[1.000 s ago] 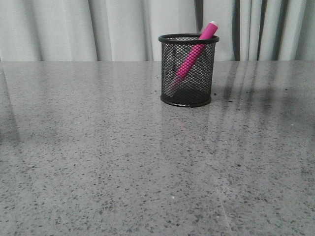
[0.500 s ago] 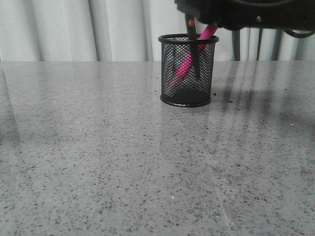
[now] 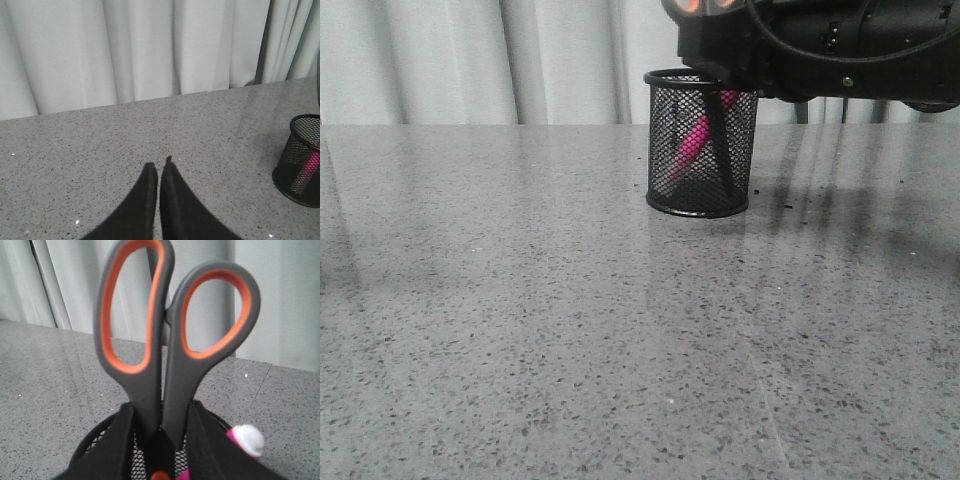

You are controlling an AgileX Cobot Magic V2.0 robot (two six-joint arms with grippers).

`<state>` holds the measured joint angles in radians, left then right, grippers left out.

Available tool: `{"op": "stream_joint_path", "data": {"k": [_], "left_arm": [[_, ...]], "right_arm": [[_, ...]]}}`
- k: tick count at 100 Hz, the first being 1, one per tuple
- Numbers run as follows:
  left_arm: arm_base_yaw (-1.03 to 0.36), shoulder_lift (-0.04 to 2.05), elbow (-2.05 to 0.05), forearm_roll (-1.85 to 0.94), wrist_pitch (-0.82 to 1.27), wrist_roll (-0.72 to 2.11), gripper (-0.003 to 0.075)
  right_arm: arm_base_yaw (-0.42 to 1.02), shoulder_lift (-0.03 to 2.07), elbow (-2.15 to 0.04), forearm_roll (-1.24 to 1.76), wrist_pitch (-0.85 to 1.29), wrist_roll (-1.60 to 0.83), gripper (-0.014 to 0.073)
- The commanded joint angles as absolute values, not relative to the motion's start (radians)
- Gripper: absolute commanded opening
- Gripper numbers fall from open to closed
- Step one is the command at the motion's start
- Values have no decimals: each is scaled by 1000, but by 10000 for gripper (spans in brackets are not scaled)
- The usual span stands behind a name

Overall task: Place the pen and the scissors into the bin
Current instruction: 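Lower the scissors blades-first into the mesh cup and release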

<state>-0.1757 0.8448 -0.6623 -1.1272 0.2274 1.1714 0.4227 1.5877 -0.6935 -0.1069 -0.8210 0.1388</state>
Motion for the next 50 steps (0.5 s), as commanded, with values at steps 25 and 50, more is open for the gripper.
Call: {"op": "stream_joint_path", "data": {"k": [25,50], "left_arm": [[-176,835,-689,-1151,224,1164,-19],[-176,835,-689,-1151,225,1164,-19]], "right_arm": [[418,1553,-712,-129,-939,131,136],[418,1532,-694,-134,-1053,131,379]]}}
